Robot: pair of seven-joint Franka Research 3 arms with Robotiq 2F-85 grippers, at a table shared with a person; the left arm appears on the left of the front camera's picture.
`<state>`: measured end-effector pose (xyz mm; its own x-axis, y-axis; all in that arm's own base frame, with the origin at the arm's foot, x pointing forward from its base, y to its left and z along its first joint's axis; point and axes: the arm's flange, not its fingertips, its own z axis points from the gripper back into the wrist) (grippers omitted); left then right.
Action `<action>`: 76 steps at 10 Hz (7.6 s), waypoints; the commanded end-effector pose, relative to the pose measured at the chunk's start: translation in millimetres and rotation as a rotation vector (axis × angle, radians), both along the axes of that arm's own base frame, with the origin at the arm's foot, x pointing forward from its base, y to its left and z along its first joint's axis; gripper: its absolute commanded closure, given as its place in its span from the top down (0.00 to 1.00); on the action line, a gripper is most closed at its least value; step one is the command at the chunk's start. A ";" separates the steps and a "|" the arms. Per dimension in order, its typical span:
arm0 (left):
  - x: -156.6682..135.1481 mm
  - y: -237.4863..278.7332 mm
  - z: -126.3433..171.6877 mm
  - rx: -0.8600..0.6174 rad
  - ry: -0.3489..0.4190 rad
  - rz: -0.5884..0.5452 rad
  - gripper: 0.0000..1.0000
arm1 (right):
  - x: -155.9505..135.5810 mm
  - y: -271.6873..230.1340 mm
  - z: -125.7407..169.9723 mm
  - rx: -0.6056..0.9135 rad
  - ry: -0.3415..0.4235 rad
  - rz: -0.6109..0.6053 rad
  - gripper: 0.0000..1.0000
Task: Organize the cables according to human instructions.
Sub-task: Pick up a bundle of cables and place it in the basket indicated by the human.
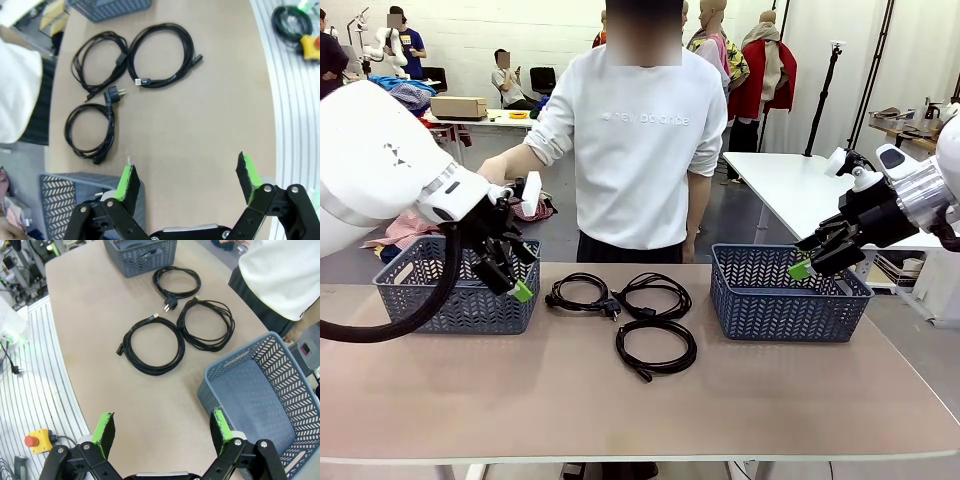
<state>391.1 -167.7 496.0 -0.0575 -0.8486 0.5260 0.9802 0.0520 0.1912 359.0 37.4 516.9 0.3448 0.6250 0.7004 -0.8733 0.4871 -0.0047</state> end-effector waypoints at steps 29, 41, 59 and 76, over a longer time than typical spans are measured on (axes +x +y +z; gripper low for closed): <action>222.4 -133.8 -119.0 0.520 0.085 -0.006 1.00 | 3.3 -0.6 0.7 0.025 -0.016 0.023 1.00; 222.3 -127.1 -168.7 0.526 0.156 0.006 1.00 | 3.3 -0.6 0.7 0.025 -0.016 0.023 1.00; 227.2 -120.6 -149.2 0.513 0.108 -0.004 0.00 | 3.3 -0.6 0.7 0.025 -0.016 0.023 1.00; 149.4 86.8 -19.8 0.390 0.009 0.410 0.00 | 3.3 -0.6 0.7 0.025 -0.016 0.023 1.00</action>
<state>543.5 -80.8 475.9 0.3025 -0.9435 0.1354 0.9132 0.3276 0.2424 359.3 37.0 518.0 0.3450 0.6263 0.6991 -0.8729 0.4879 -0.0064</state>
